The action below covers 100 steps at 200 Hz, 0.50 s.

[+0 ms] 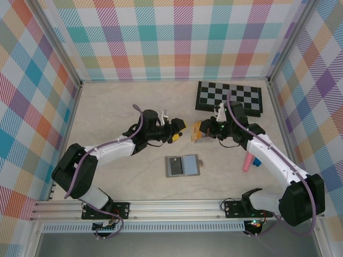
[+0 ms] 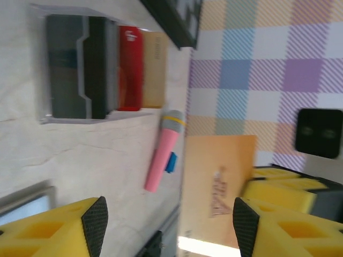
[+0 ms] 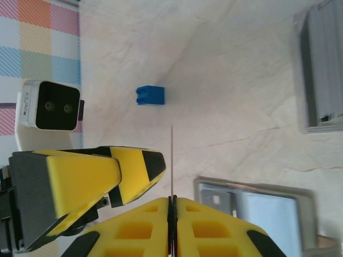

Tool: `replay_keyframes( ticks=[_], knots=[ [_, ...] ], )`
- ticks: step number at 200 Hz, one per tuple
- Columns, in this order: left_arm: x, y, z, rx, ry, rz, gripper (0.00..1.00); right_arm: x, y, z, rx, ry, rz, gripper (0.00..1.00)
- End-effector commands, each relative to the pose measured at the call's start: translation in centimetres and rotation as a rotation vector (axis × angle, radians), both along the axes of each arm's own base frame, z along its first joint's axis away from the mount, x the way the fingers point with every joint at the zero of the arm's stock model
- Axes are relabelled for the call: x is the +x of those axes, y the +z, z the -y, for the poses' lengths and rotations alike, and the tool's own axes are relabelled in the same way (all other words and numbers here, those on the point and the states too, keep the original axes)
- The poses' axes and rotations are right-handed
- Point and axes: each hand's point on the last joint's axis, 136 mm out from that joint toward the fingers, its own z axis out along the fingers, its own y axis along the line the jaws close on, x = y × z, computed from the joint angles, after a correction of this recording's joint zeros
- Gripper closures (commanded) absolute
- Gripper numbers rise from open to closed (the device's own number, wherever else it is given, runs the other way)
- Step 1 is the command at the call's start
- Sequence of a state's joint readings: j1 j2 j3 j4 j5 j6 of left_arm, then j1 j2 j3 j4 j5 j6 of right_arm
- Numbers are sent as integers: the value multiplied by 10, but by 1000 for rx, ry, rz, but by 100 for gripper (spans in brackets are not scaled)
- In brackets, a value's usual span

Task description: Put the credit cards into the card holder

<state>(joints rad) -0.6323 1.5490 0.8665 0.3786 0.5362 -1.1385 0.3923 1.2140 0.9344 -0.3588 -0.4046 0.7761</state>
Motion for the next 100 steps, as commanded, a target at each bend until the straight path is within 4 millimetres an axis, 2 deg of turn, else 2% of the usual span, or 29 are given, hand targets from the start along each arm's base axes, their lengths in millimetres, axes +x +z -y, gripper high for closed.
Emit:
replay_keyframes(
  ticks=[1,65,84,100],
  knots=[
    [-3,28,7,-103,-50,56,38,0,30,-16,164,23,40,89],
    [-5,26,7,-104,-62,52,53,1,25,-23,236,25,12,88],
    [-6,24,6,-100,-62,49,68,2,23,-25,244,34,5,88],
    [-7,25,5,-98,-60,50,87,2,16,-22,218,21,-15,87]
  ],
)
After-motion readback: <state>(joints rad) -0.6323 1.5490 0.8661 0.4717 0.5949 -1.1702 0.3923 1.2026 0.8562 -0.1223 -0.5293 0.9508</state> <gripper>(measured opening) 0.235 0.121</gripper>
